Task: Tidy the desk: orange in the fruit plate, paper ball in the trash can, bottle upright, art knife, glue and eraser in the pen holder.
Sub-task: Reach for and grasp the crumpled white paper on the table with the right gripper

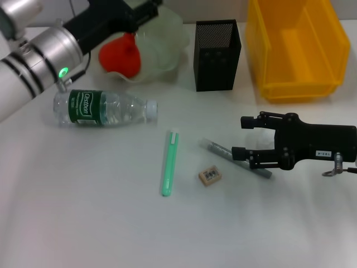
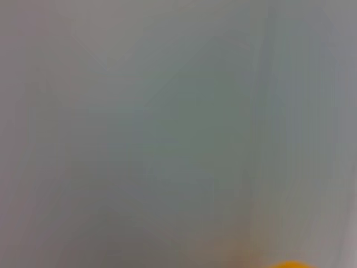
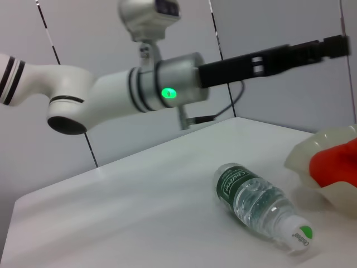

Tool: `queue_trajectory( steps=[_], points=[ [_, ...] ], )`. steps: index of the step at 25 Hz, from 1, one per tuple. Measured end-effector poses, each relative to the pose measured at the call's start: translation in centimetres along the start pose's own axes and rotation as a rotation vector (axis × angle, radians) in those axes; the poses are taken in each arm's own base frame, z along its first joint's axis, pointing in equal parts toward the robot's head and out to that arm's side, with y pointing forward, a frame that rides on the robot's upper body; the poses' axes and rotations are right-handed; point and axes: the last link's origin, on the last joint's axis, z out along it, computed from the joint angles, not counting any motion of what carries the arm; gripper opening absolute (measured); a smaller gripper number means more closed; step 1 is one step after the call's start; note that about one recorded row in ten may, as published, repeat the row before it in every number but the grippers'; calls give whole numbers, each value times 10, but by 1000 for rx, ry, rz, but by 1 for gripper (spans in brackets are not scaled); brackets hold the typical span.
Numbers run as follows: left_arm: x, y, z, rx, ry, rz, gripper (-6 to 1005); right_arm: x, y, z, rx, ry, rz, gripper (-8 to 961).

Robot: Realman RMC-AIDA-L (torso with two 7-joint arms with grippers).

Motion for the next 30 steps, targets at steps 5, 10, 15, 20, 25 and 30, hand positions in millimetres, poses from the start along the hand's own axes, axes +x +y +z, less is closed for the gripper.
queue_trajectory(
  steps=[5, 10, 15, 20, 25, 30],
  points=[
    [9, 28, -32, -292, -5, -131, 781, 0, 0, 0, 3, -1, -1, 830],
    [2, 53, -77, -529, -53, -174, 810, -4, -3, -3, 9, 1, 4, 830],
    [-21, 62, -112, -632, -169, -165, 810, -19, -9, -10, 3, 5, 29, 830],
    [-44, 67, -135, -631, -256, -167, 809, -60, -13, -28, -13, 74, 50, 830],
    [-49, 67, -142, -621, -263, -173, 809, -106, -16, -43, 10, 333, 69, 829],
    [-54, 68, -143, -621, -268, -165, 809, -118, -30, -45, 106, 569, 84, 829]
  ],
)
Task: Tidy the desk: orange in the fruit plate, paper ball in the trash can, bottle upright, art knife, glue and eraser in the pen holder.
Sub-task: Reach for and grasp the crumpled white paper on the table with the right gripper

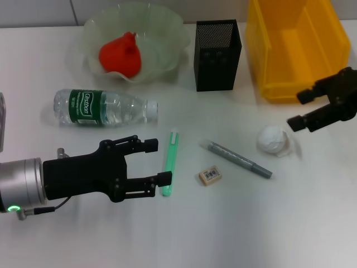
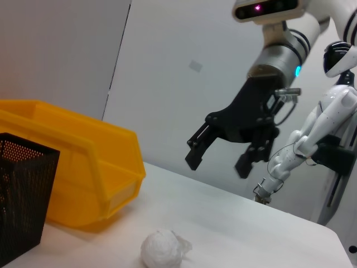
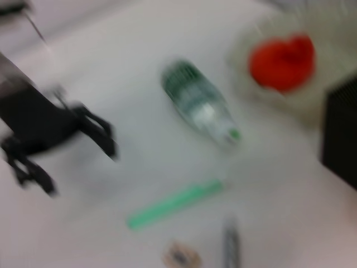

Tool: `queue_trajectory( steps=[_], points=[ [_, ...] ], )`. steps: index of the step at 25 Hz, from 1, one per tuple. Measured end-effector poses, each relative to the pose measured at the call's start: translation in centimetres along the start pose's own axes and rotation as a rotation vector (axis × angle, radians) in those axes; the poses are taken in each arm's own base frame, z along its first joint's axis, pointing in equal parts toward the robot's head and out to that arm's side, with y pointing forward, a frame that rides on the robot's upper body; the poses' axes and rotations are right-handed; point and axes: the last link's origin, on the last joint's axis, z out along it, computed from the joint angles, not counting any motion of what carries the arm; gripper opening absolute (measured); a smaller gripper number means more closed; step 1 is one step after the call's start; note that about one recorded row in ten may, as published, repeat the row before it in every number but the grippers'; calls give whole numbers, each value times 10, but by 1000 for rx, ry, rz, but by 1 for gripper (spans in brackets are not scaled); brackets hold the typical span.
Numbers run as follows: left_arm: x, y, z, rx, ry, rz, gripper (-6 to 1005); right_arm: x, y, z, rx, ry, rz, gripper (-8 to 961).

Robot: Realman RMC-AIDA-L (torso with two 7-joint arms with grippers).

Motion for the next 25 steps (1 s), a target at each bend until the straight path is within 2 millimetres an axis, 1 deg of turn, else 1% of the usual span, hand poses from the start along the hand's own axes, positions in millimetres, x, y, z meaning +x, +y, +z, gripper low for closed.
queue_trajectory(
  steps=[1, 3, 5, 6, 11, 19, 20, 21, 24, 25],
  points=[
    [0, 0, 0, 0, 0, 0, 809, 0, 0, 0, 0, 0, 0, 829],
    [-1, -1, 0, 4, -4, 0, 809, -2, -6, 1, 40, 62, 0, 829],
    [-2, -1, 0, 10, -7, -3, 809, -4, -10, 7, 80, 118, -19, 829],
    [-2, -1, 0, 10, -7, -3, 808, -4, -10, 7, 80, 118, -19, 829],
    [-3, -3, 0, 26, -13, -4, 808, -1, -12, 29, 121, 175, -79, 829],
    [-3, -4, 3, 30, -10, -10, 808, 4, -13, 60, 112, 164, -146, 801],
    [-2, -4, 3, 30, -9, -10, 808, 5, -14, 69, 105, 162, -153, 796],
    [-2, -4, 3, 30, -9, -10, 808, 5, -14, 69, 105, 162, -153, 792],
    [-2, -4, 3, 31, -8, -9, 807, 6, -16, 78, 112, 171, -168, 778],
    [-2, -4, 3, 33, -8, -8, 807, 7, -17, 84, 114, 178, -178, 773]
  ],
)
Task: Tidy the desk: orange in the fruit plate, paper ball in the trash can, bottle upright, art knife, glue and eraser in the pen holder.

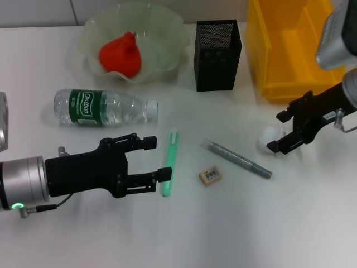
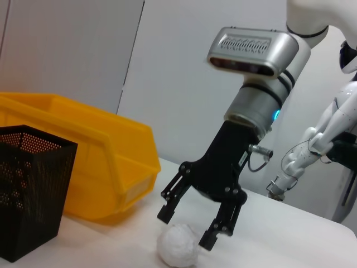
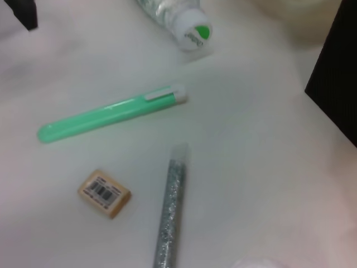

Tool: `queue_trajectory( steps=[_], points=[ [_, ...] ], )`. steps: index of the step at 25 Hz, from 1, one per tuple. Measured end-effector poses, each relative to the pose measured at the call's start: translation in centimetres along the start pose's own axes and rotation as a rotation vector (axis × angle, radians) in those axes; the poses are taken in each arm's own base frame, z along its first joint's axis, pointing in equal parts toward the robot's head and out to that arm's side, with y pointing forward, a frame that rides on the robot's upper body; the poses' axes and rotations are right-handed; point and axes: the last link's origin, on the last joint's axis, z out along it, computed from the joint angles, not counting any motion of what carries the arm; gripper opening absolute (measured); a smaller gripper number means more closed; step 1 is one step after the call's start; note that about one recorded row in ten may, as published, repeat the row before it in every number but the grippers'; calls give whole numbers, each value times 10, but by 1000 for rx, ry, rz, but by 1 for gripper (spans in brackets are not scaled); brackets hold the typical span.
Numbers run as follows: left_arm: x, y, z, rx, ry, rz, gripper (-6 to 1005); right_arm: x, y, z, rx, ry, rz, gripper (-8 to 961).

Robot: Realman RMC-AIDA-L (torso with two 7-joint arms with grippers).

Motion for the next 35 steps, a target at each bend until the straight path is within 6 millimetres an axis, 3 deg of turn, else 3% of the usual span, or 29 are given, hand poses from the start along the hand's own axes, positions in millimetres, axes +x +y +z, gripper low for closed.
queue_trajectory(
  steps=[9, 16, 19, 23, 25, 26, 29, 32, 35],
  points=[
    [1, -1, 0, 7, 2, 3, 807, -1, 0, 12, -1, -5, -21, 731],
    [1, -2, -1, 13, 5, 5, 806, 0, -1, 5, 0, -8, 5, 699],
    [2, -2, -1, 11, 5, 5, 806, -5, -3, -11, 8, -21, 29, 646],
    [2, -2, -1, 8, 5, 7, 806, -10, -7, -48, 17, -108, 79, 551],
    [2, -2, -1, 6, 6, 8, 806, -18, -12, -80, 47, -225, 116, 547],
    [3, -2, -1, 6, 6, 8, 806, -18, -12, -80, 47, -225, 116, 545],
    [3, -2, -1, 4, 6, 9, 806, -19, -23, -106, 125, -319, 171, 541],
    [3, -2, 0, 3, 6, 8, 806, -17, -37, -116, 218, -366, 222, 540],
    [3, -2, 0, 2, 7, 8, 805, -14, -56, -111, 312, -418, 303, 540]
  ],
)
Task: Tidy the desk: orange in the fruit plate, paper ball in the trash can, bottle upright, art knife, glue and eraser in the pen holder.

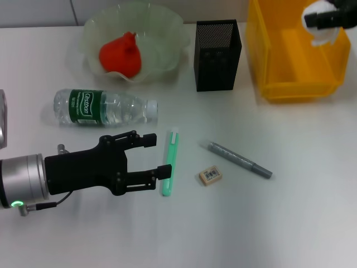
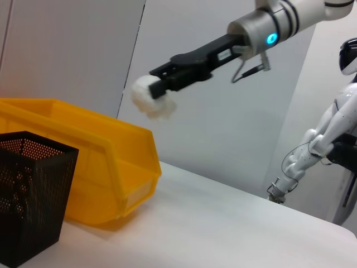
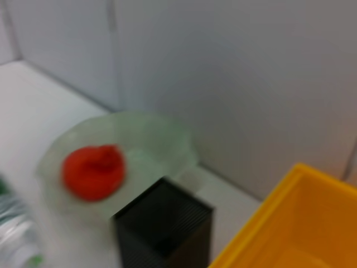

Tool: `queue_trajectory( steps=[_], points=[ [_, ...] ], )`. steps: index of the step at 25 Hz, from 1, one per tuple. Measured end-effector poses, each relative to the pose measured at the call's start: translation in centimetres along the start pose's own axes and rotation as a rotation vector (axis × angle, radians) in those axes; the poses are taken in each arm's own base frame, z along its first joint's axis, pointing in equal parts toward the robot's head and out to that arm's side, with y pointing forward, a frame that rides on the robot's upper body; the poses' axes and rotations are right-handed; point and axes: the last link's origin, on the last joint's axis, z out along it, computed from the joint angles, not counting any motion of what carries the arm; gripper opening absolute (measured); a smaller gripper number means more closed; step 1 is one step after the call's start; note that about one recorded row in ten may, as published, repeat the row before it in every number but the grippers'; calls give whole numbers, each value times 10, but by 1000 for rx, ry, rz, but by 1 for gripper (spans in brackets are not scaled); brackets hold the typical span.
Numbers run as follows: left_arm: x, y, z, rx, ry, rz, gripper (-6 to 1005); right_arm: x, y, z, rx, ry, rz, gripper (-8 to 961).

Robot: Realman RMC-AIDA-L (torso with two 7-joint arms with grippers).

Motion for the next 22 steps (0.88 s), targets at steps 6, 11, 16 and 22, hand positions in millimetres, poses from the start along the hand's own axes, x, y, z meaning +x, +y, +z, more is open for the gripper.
queue_trajectory(
  steps=[6, 11, 16, 22],
  points=[
    [0, 1, 1, -6, 1, -1, 805, 7, -10, 29, 76, -27, 61, 539],
    [-1, 3, 0, -7, 3, -6, 805, 10, -9, 48, 148, -42, 48, 538],
    [-2, 3, -1, -7, 4, -7, 804, 11, -10, 52, 154, -83, 79, 629],
    [-1, 2, -1, -8, 2, -3, 804, 17, -4, 36, 30, -334, 176, 762]
  ],
)
